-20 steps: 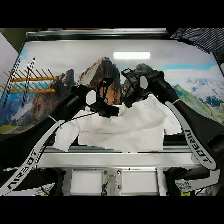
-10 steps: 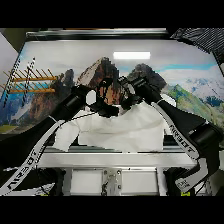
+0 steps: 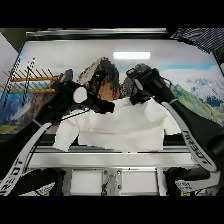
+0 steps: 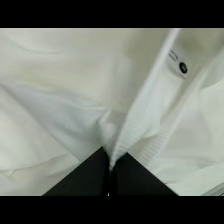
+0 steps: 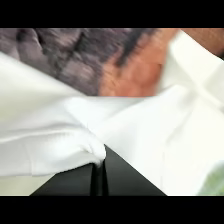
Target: Fold the clothes and pants, and hang the long-sleeved shirts on hangers.
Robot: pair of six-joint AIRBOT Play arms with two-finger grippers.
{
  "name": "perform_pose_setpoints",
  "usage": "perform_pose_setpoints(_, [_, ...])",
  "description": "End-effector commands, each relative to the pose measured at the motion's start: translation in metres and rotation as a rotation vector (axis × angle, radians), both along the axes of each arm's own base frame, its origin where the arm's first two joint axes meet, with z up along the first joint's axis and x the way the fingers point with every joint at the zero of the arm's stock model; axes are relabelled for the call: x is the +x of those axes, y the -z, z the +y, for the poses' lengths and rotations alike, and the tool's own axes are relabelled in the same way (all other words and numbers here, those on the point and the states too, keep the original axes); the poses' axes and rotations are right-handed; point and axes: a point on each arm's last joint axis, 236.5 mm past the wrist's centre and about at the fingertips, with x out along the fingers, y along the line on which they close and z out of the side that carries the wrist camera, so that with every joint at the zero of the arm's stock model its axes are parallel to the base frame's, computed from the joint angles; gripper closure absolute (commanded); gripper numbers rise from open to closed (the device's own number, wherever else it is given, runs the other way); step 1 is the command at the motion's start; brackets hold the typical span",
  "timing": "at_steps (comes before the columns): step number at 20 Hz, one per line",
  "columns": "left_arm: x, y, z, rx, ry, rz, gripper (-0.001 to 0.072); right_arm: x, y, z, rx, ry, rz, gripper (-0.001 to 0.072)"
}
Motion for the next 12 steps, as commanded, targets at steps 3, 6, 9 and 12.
perform_pose_setpoints(3, [-0.02,-0.093,0.006,-0.182,-0.014,-0.143,0.0697,-0.072,-0.127,-0.017,0.167,0.032,-0.109,0.0689])
perform_pose_setpoints(6, [-0.031,-0.122,0.009,-0.23,-0.005,-0.208,0.0697,-0.107,-0.171,-0.013,0.307,0.059,-0.171,0.069])
perform_pose_setpoints(9, [-0.033,-0.127,0.011,-0.235,-0.002,-0.219,0.0697,-0.122,-0.185,-0.018,0.359,0.148,-0.19,0.069])
perform_pose_setpoints(12, [-0.022,-0.109,0.011,-0.196,0.012,-0.202,0.0697,-0.125,-0.181,-0.015,0.379,0.193,-0.161,0.0691])
